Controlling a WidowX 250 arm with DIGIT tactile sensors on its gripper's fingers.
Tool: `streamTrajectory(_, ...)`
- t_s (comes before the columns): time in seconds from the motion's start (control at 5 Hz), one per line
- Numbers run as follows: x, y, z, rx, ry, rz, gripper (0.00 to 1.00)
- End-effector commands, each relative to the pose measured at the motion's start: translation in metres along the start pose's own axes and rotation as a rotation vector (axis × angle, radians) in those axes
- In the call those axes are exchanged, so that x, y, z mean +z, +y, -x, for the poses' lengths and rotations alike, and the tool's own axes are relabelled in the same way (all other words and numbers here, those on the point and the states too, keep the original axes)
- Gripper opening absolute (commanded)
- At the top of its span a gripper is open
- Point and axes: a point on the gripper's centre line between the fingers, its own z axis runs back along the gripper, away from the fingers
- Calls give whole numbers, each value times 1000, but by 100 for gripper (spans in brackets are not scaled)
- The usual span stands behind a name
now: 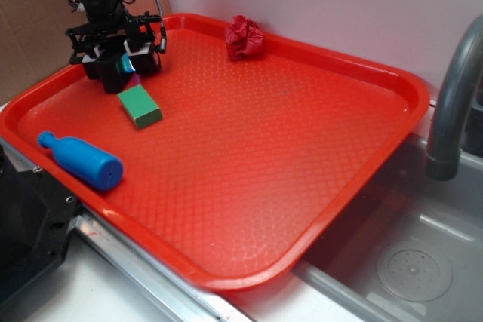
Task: Grab the black box.
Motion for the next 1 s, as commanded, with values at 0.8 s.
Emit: streamTrajectory(0.8,239,-58,91,-555,-264,318,0)
